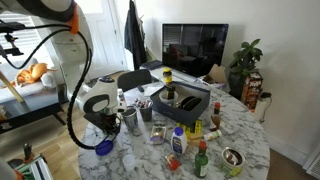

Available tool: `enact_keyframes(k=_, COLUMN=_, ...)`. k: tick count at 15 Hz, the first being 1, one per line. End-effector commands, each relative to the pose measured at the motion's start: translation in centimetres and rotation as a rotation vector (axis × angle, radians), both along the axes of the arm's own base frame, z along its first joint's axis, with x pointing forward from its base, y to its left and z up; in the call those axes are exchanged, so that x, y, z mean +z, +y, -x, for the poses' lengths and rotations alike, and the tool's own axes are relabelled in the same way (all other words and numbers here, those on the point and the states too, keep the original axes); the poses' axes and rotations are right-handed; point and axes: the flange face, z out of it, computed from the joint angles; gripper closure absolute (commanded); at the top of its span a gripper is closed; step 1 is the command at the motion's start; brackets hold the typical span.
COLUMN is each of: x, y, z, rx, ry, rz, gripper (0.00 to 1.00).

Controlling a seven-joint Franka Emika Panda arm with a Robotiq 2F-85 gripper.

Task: Put the green lid on top of the blue lid then stack them up together

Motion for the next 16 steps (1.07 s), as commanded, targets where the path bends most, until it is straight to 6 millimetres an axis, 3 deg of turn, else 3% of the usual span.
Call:
enact_keyframes(k=1, x=-0.5, y=0.3, z=0.1, rx=-0.010, ry=0.022, rz=0.027, gripper=0.92)
enact_keyframes(k=3, x=-0.3, y=0.4, z=0.2, rx=-0.011, ry=0.020, rz=0.032, gripper=0.99)
enact_keyframes(k=5, x=0.0, y=0.6, z=0.2, rx=-0.014, ry=0.020, rz=0.035, gripper=1.00)
enact_keyframes(k=6, x=0.1, y=0.6, z=0.2, rx=-0.011, ry=0.021, rz=0.041, gripper=0.92)
enact_keyframes(k=7, x=0.2, y=0.5, z=0.3, rx=-0.013, ry=0.022, rz=0.044, gripper=0.69)
enact_keyframes(k=10, x=1.3, y=0.7, z=0.6, rx=-0.015, ry=0.013, rz=0.062, gripper=0.60)
enact_keyframes(k=16, x=2.3, y=0.7, z=0.4, rx=-0.027, ry=-0.018, rz=0.070, gripper=0.13)
